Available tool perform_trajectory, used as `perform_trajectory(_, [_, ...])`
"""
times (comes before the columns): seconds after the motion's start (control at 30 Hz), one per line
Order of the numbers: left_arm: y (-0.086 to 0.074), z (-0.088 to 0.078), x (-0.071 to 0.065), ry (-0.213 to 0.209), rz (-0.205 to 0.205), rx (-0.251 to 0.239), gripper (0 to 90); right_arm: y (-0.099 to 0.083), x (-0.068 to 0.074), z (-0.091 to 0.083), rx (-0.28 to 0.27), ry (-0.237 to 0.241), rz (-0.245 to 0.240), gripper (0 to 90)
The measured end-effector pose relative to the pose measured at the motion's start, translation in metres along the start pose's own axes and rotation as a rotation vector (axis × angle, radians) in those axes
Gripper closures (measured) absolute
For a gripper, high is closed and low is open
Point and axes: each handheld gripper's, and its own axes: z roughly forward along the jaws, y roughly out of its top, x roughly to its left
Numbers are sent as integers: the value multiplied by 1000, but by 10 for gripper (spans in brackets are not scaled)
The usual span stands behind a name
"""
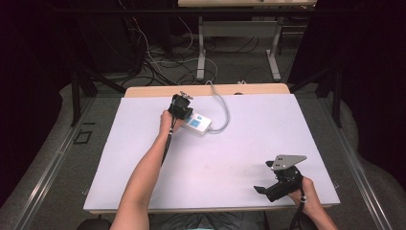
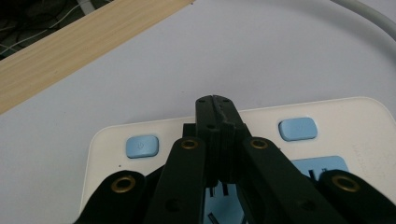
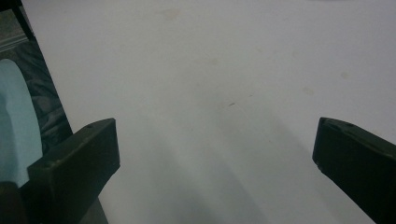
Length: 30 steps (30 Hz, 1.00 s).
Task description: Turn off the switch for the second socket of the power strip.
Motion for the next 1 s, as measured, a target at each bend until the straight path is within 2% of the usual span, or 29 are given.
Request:
perform_trajectory(0.13, [0, 1, -2, 9, 7, -2, 900, 0, 0, -1, 8, 2, 2, 1])
perform_trajectory(0.3, [0, 0, 0, 0, -1, -1, 900, 0, -1, 0, -3, -2, -14, 1])
perform_trajectory(0.37, [-1, 0, 1, -12, -13, -5, 900, 0, 1, 0, -4, 2, 4, 1])
perform_trajectory(0.47, [-1, 0, 2, -15, -11, -14, 900, 0, -1, -1, 10, 3, -8, 1])
perform_trajectory(0.53, [-1, 0, 2, -14, -12, -12, 900, 0, -1, 0, -4, -1, -15, 1])
perform_trajectory(0.63, [-1, 0, 2, -16, -12, -5, 900, 0, 0, -1, 10, 3, -6, 1])
perform_trajectory(0.7, [-2, 0, 1, -11, -14, -7, 900, 0, 0, -1, 8, 5, 0, 1])
perform_trajectory(0.77, [-2, 1, 2, -11, -18, -13, 900, 0, 0, 0, -4, 0, -16, 1])
perform_trajectory(0.8, [-3, 1, 3, -19, -26, -20, 900, 0, 1, 0, -1, 1, -4, 1])
perform_trajectory(0.87, [-3, 1, 2, -14, -15, -22, 900, 0, 0, 0, -3, 1, -17, 1])
perform_trajectory(0.9, [-3, 1, 1, -7, -13, -17, 900, 0, 1, -1, -3, 2, -5, 1])
perform_trajectory(1.0, [-2, 1, 0, -5, -5, -13, 900, 0, 0, -1, -5, 1, -12, 1])
